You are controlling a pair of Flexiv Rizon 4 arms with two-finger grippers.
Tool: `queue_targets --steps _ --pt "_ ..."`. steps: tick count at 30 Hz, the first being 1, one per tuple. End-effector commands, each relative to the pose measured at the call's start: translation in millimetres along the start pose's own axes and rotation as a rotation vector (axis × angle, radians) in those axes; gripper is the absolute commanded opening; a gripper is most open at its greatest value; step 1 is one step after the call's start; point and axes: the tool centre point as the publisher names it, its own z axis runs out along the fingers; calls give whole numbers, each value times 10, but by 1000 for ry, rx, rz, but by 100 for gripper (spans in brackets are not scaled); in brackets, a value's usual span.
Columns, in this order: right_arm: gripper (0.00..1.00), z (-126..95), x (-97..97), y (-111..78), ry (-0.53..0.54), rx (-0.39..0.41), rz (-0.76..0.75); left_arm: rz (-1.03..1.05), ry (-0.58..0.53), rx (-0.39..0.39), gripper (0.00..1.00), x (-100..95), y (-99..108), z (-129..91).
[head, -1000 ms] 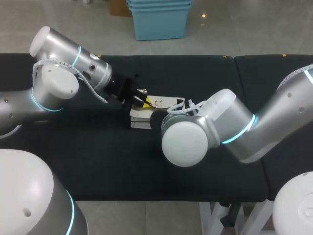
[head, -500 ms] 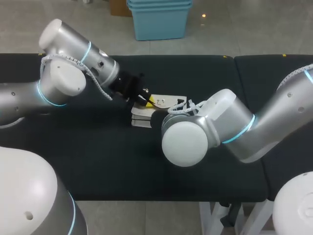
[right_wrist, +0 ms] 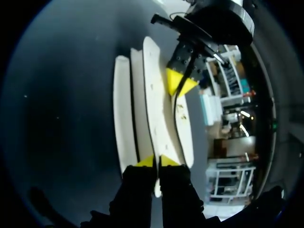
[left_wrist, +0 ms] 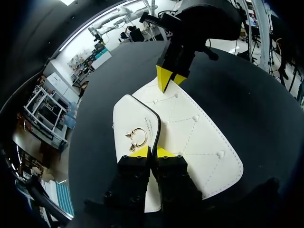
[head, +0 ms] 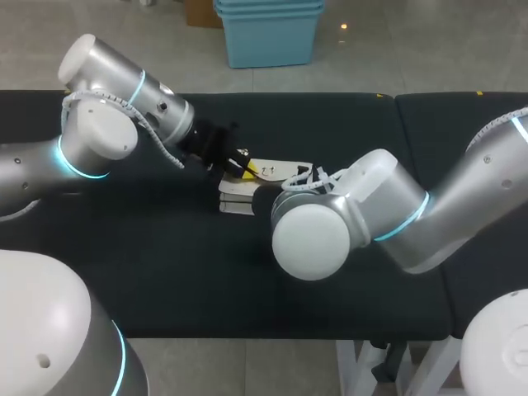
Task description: Pick up the bag, open it, inspect its contents, close it, and place it on the opposite side
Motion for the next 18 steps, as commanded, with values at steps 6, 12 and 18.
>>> queue_targets --steps 6,12,18 --pt "0 -16 33 -59 -2 3 0 17 8 8 0 -22 14 79" --pt "0 -16 33 -59 -2 3 0 25 -26 47 41 -46 -84 22" --pt "0 -16 33 -59 -2 3 0 42 -51 67 43 -65 -194 -39"
